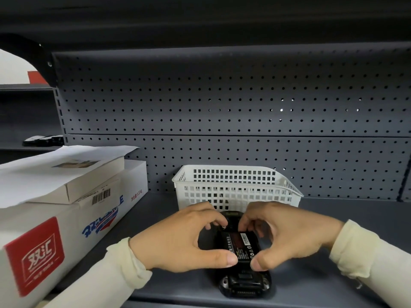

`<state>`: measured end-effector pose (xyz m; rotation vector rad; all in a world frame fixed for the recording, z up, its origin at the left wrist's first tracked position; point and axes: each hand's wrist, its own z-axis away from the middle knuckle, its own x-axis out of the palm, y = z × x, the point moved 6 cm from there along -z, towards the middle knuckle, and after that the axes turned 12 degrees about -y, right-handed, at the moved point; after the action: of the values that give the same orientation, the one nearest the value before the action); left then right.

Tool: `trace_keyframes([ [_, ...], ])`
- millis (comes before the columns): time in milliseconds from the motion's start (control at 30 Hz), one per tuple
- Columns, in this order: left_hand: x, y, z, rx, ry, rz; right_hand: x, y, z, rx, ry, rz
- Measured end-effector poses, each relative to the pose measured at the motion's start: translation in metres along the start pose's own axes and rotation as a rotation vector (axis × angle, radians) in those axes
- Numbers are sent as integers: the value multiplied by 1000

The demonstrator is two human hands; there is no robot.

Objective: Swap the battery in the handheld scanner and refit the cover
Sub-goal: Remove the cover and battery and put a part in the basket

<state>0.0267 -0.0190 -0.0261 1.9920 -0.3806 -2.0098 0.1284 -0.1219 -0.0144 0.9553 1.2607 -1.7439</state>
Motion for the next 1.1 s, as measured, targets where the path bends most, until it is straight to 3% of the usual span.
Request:
trace_keyframes([
  [300, 3, 2, -5, -14, -63, 49, -1, 5, 3, -40, 52, -89],
  [1100, -45, 5, -9, -17, 147, 70, -44, -11, 5, -159, 262, -145],
])
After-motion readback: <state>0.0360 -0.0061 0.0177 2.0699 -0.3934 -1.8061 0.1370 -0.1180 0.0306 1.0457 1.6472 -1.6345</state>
